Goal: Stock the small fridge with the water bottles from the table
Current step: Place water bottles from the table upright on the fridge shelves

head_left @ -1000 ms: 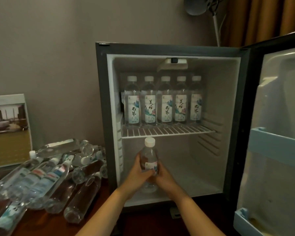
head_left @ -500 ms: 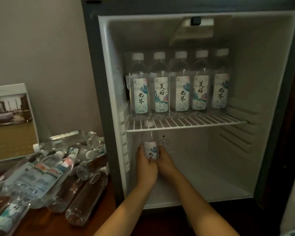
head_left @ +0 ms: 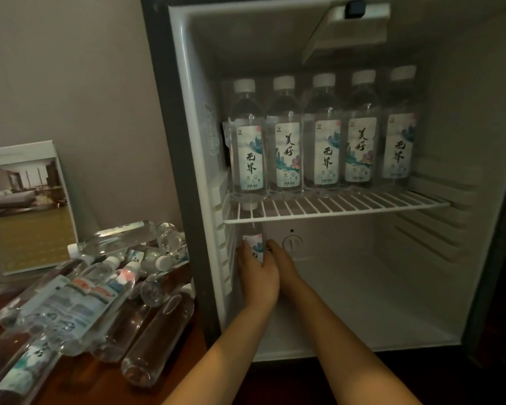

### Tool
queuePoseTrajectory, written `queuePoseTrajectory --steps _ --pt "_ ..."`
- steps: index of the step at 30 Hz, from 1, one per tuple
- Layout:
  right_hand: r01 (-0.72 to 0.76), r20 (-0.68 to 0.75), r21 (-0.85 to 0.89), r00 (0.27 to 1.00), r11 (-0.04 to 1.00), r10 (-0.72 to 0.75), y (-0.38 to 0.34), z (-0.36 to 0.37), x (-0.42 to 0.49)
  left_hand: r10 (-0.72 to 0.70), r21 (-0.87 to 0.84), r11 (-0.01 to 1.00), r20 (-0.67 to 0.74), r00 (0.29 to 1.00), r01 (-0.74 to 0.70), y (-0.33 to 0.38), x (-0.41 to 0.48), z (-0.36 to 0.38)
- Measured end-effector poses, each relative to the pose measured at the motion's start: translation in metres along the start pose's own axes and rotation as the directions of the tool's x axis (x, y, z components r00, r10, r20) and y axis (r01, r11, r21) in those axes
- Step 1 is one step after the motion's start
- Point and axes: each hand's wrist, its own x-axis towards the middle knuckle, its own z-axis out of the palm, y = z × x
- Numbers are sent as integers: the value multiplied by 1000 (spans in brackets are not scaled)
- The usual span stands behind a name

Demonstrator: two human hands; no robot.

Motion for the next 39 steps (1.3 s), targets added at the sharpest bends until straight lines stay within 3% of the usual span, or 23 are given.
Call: queuePoseTrajectory --steps 12,17,21,24,27,29,31,34,36,39 --pt "-61 66 -16 996 998 62 -14 -4 -10 -20 91 996 40 999 16 -1 -3 -4" --pt "-201 54 233 980 951 194 -14 -15 -31 82 -1 996 252 964 -84 11 -49 -42" --pt "-278 -81 225 950 934 302 -7 -26 -57 187 -37 982 383 905 -187 18 -87 -86" --pt "-282 -67 300 947 911 315 -20 -30 -87 272 -70 962 306 912 -264 8 -102 -124" --pt "-262 92 394 965 881 247 -50 -28 -128 354 -23 935 108 929 -354 -9 -101 -163" --pt "-279 255 360 947 890 194 -71 -23 -153 384 129 917 -26 923 -377 -21 -88 -184" --pt "-294 437 291 887 910 147 -87 -11 -170 325 345 894 -65 943 -285 -36 -66 -198" --pt "-289 628 141 766 947 140 -98 19 -181 48 612 789 34 998 -58 -58 -42 -209" --pt "-290 648 62 739 955 182 -99 42 -184 -77 678 735 138 987 -37 -68 -40 -213" --pt "-358 545 -6 782 934 303 -98 73 -184 -86 673 736 199 976 -72 -76 -47 -219"
